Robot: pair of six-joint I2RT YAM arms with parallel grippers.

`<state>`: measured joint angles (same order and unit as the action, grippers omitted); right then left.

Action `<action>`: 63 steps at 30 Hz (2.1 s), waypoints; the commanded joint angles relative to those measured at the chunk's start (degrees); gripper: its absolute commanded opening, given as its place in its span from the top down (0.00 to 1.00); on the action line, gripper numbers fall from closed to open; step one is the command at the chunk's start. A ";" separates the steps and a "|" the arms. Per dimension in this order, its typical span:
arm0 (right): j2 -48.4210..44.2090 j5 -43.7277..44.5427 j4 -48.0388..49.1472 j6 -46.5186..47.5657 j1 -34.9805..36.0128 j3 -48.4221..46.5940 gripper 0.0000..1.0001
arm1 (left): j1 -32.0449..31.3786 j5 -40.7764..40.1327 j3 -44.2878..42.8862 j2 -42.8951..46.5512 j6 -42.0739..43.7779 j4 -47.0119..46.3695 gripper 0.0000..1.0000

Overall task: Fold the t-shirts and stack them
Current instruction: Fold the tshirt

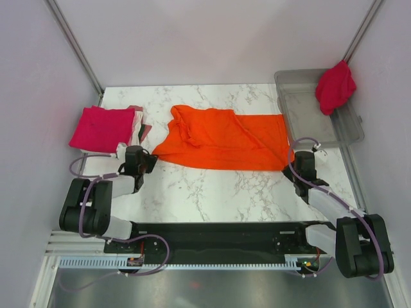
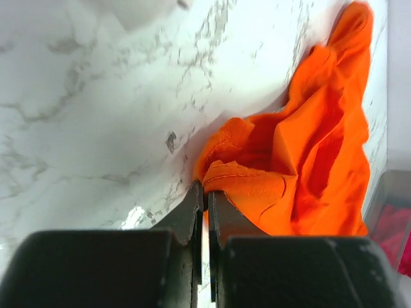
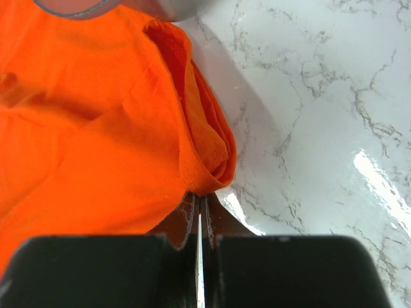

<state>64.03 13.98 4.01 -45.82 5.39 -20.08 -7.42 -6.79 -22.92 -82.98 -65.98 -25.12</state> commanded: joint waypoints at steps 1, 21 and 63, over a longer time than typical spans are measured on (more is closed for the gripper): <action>-2.33 5.08 -2.51 0.03 -0.47 -0.58 1.00 | 3.37 -1.38 0.24 5.36 6.20 2.79 0.98; -10.59 -0.87 -6.91 -4.36 -0.47 2.15 0.37 | 3.73 0.99 -0.90 18.20 9.81 19.32 0.35; 2.68 0.00 4.25 -15.00 1.99 1.36 0.98 | -0.31 4.15 1.39 2.03 -0.21 3.94 0.72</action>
<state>67.85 12.97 7.51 -61.08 7.03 -17.30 -7.60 -0.12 -20.29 -80.42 -65.56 -22.37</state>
